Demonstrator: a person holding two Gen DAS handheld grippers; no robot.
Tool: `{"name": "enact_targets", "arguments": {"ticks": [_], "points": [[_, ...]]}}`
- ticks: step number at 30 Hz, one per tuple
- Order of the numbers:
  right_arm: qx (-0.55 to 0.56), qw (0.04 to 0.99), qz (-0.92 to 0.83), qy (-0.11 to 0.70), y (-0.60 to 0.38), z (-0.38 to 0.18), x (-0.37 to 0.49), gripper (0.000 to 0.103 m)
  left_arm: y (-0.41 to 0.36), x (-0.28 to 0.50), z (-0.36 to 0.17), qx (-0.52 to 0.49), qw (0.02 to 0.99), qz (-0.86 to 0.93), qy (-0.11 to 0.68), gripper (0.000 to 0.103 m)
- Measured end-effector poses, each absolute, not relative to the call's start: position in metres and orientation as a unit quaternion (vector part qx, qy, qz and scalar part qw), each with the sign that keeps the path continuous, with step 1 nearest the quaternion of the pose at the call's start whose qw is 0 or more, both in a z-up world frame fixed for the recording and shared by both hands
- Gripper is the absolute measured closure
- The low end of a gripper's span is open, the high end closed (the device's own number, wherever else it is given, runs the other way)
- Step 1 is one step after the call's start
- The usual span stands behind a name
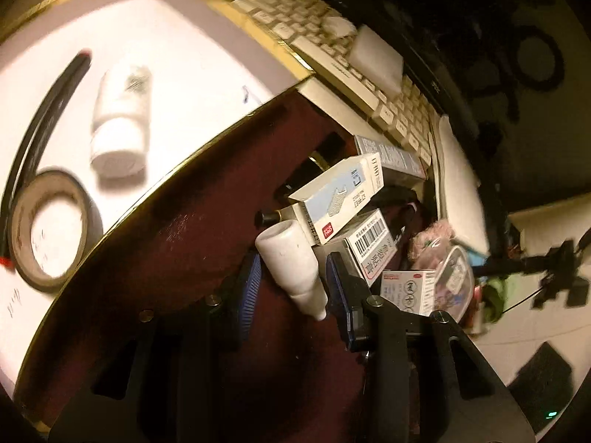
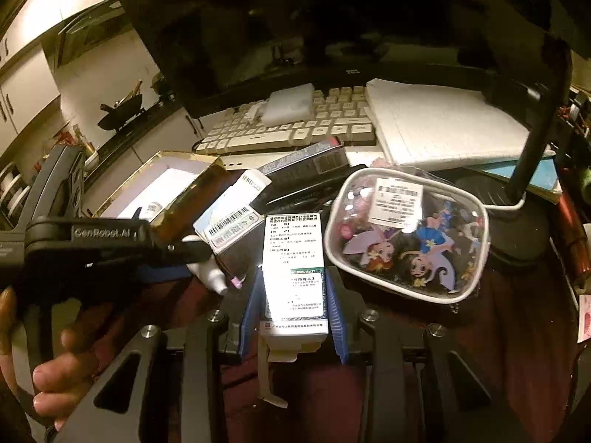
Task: Organize objects
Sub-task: 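Grasp a white medicine box with the right tool while the left tool grasps a white dropper bottle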
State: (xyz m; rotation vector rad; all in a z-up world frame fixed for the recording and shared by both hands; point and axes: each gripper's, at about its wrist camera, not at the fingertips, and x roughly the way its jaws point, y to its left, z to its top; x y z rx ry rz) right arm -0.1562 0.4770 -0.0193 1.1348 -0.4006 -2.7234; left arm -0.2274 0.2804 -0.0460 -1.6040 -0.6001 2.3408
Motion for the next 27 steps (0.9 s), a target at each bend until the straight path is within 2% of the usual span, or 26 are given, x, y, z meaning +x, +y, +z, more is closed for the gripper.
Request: {"name": "enact_targets", "arguments": {"ticks": [5,9,15,20,27], "points": [[0.381,0.083,-0.911,-0.134,0.479,-0.019,-0.154,0.069,0.308,-0.217,-0.041,-0.528,0.118,0.837,-0.08,0.067],[0.382,0.081,-0.91,-0.138,0.48,-0.02,-0.153,0.069,0.308,-0.201,-0.043,-0.523,0.139,0.84,-0.039,0.078],[0.381,0.087,-0.909,-0.145,0.483,-0.02,-0.152,0.069,0.323,-0.17,-0.046,-0.489,0.134,0.86,0.065,0.078],[0.384,0.085,-0.907,-0.149,0.483,-0.019,-0.151,0.069,0.324,-0.173,-0.049,-0.474,0.136,0.868,0.06,0.081],[0.379,0.073,-0.91,-0.151,0.484,-0.012,-0.144,0.069,0.301,-0.155,-0.039,-0.462,0.178,0.869,0.004,0.081]]}}
